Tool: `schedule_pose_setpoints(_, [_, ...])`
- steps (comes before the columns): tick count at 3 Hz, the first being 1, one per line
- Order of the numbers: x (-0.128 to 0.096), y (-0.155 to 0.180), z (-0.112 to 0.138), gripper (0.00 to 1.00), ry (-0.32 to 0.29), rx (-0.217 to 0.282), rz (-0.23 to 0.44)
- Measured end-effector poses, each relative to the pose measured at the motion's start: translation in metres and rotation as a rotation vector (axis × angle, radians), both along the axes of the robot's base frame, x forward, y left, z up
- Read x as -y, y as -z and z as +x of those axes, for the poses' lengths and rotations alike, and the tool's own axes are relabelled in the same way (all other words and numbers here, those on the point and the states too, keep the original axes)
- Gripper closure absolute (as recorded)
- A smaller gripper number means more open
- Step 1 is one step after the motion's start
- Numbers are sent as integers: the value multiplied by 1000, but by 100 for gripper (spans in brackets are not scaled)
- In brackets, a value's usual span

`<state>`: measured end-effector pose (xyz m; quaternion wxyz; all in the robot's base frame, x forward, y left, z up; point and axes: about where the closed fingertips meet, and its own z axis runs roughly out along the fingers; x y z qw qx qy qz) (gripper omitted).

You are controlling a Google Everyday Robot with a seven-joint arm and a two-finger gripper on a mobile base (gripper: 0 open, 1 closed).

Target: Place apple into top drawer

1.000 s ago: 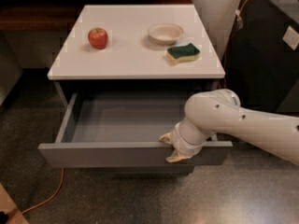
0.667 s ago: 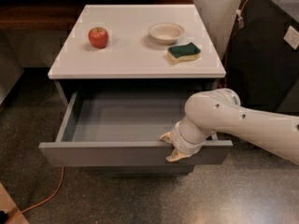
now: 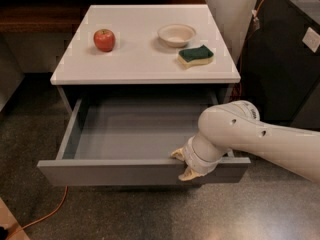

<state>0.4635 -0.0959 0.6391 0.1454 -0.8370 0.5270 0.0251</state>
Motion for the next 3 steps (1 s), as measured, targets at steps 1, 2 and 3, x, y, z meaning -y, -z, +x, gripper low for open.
schedule_pose_setpoints(1, [0,0,0,53,0,0,0])
schedule_pose_setpoints(2, [-17,-18,-11,31,-6,14,1])
schedule_pose_setpoints(3, [-17,-18,-11,8,-6,14,1])
